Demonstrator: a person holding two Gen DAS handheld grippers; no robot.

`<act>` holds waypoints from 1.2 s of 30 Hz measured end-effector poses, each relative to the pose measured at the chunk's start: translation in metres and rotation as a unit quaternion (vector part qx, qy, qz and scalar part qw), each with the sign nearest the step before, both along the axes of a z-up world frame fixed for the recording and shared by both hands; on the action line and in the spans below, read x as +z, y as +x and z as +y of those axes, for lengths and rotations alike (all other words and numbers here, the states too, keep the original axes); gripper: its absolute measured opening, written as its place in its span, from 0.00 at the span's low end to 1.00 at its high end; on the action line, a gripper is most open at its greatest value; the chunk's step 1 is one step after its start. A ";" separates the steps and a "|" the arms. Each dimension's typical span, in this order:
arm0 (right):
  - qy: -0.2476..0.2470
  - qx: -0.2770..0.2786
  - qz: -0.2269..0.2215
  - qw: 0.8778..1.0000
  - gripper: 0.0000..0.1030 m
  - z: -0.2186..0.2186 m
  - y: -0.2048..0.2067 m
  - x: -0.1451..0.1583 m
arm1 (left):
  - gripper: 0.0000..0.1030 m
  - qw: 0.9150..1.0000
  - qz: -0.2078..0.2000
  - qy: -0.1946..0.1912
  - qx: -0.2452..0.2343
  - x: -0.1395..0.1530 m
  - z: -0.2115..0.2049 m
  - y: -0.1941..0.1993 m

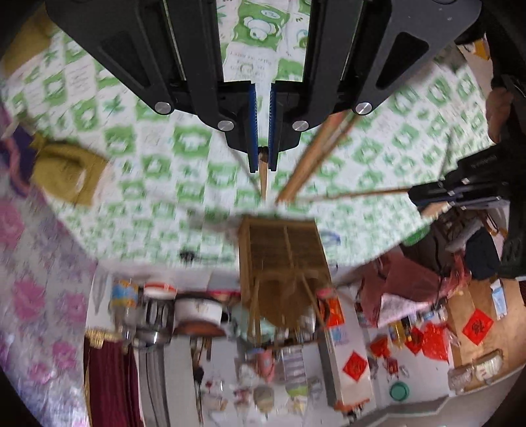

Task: Organize utensils
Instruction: 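Lift both held chopsticks and carry them above the wooden caddy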

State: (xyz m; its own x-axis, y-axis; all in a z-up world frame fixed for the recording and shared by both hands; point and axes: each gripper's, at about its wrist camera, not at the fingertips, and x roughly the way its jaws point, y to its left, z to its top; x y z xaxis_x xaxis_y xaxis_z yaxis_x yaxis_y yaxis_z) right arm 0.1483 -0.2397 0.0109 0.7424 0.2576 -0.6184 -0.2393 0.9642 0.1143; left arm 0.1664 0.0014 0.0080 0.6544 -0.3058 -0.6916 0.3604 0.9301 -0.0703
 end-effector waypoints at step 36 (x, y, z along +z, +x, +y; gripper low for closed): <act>0.049 -0.010 -0.148 0.988 0.06 0.047 0.156 0.161 | 0.05 0.983 -0.158 -0.067 0.067 0.181 -0.011 0.177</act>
